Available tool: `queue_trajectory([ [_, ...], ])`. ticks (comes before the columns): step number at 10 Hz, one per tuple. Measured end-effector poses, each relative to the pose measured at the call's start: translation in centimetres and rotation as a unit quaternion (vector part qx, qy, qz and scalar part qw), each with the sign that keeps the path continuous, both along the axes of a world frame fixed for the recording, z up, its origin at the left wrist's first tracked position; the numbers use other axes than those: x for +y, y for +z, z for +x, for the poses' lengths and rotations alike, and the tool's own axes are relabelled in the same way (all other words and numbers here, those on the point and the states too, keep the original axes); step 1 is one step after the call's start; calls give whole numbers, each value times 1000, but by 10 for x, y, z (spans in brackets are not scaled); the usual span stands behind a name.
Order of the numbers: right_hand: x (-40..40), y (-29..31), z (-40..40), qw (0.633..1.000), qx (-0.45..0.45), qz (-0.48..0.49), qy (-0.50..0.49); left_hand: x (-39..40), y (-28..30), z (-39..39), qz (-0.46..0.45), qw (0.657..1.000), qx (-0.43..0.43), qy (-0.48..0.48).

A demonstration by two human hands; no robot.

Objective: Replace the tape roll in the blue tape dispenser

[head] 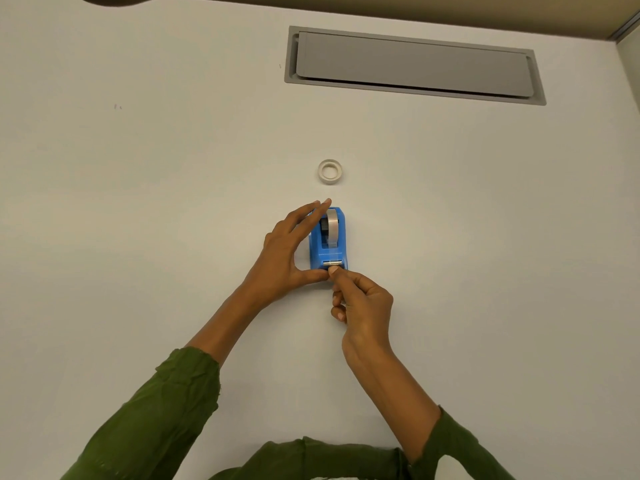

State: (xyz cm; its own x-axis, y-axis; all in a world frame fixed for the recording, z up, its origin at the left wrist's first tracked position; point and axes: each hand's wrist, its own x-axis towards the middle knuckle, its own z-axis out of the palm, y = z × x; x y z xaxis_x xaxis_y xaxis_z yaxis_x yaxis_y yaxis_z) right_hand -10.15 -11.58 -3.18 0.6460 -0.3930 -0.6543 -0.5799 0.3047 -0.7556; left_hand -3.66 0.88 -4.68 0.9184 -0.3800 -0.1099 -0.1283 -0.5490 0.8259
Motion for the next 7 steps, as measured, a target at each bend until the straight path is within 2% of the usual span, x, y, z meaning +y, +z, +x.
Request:
queue_trajectory([
  [5, -39, 5, -8, 999, -13, -24, 25, 7, 7, -5, 0, 999, 37, 24],
  [7, -77, 46, 4, 990, -133, -46, 18, 13, 26, -1, 1, 998, 18, 55],
])
